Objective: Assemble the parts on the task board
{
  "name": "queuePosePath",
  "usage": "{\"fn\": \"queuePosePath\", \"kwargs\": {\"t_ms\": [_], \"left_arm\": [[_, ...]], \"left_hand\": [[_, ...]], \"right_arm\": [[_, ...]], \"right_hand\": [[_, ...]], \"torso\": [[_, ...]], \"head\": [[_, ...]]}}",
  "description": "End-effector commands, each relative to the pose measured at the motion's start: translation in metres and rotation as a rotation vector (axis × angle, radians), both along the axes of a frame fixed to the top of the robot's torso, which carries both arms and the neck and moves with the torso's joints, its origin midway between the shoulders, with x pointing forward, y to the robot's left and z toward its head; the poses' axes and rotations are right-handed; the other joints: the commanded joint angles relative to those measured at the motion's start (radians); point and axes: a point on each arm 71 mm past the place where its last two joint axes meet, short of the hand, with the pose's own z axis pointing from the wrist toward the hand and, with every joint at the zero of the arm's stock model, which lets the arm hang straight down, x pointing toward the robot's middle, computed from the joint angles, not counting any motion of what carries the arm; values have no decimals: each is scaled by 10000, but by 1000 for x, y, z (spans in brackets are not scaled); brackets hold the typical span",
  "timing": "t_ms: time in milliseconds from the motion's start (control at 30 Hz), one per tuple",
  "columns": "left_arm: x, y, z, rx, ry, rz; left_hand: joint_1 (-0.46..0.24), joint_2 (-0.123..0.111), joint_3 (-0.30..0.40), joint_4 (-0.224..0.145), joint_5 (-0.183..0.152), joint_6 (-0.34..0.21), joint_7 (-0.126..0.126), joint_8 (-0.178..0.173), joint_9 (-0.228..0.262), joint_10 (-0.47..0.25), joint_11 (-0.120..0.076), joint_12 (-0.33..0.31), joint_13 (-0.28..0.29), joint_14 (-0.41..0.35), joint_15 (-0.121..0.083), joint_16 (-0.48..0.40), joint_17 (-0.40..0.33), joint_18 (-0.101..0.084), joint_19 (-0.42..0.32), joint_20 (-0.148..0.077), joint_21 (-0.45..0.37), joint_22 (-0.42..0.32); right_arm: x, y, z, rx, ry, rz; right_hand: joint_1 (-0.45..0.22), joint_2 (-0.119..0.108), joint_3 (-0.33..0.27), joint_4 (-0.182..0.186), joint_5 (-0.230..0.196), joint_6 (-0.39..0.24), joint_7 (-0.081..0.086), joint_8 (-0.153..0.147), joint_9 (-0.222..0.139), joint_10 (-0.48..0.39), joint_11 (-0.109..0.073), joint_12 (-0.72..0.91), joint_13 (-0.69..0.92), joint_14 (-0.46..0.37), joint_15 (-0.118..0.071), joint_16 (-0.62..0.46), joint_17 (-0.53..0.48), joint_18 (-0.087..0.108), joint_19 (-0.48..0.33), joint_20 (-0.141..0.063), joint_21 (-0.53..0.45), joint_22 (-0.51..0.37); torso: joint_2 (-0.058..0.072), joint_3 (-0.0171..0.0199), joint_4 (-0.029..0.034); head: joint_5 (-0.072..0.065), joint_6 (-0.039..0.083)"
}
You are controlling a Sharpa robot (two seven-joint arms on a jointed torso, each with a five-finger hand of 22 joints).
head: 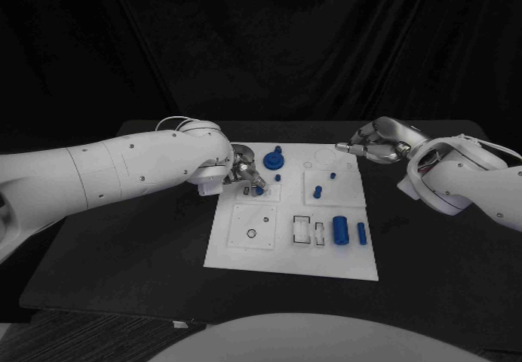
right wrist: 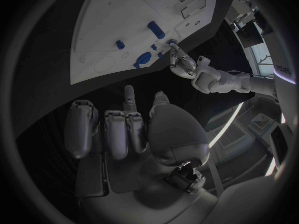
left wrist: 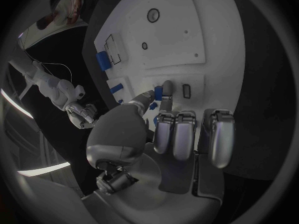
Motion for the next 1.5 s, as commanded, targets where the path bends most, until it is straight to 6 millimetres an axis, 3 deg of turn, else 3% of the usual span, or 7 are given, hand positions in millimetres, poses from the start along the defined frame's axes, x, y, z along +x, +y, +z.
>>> {"fn": "queuePosePath", "kwargs": {"t_ms": [33, 200, 367, 1500], "left_arm": [[-1, -3, 0, -40, 276, -135], [-1, -3, -1, 59, 358, -147], [0, -2, 0, 21, 252, -111], [5, -3, 10, 687, 184, -569]], "left_hand": [[255, -102, 1186, -315, 422, 7, -56, -86, 157, 1130, -190, 26, 2524, 1126, -199, 102, 2679, 135, 596, -41, -78, 2161], [268, -79, 1219, -319, 463, 5, -51, -84, 169, 1130, -187, 26, 2524, 1126, -197, 102, 2679, 143, 575, -41, -99, 2138], [306, -102, 1338, -387, 830, 45, -56, -26, 280, 1130, -190, 26, 2524, 1126, -199, 102, 2679, 142, 582, -42, -103, 2146], [235, -152, 1326, -362, 823, 94, -66, 27, 361, 1130, -195, 26, 2524, 1126, -202, 102, 2679, 147, 571, -45, -119, 2134]], "right_arm": [[0, -1, -2, -50, 137, -103], [0, -1, -2, -52, 144, -102], [-1, -1, -3, -56, 167, -107], [-1, -1, -5, -63, 220, -97]], "right_hand": [[161, -13, -203, 60, 163, 32, 30, -41, 58, 1023, 71, 166, 2635, 799, -12, -124, 1509, 175, -81, 48, -161, 1991], [171, -7, -210, 58, 164, 31, 31, -45, 59, 1023, 72, 166, 2635, 799, -11, -126, 1506, 178, -87, 49, -175, 1986], [171, -7, -210, 58, 164, 31, 31, -45, 59, 1023, 72, 166, 2635, 799, -11, -126, 1506, 178, -87, 49, -175, 1986], [171, -7, -210, 58, 164, 31, 31, -45, 59, 1023, 72, 166, 2635, 799, -11, -126, 1506, 178, -87, 49, -175, 1986]], "torso": [[2, 3, 1], [4, -3, 9], [0, -2, 9], [5, -1, 3]], "head": [[-1, -2], [-17, -2], [-12, -2], [24, -2]]}}
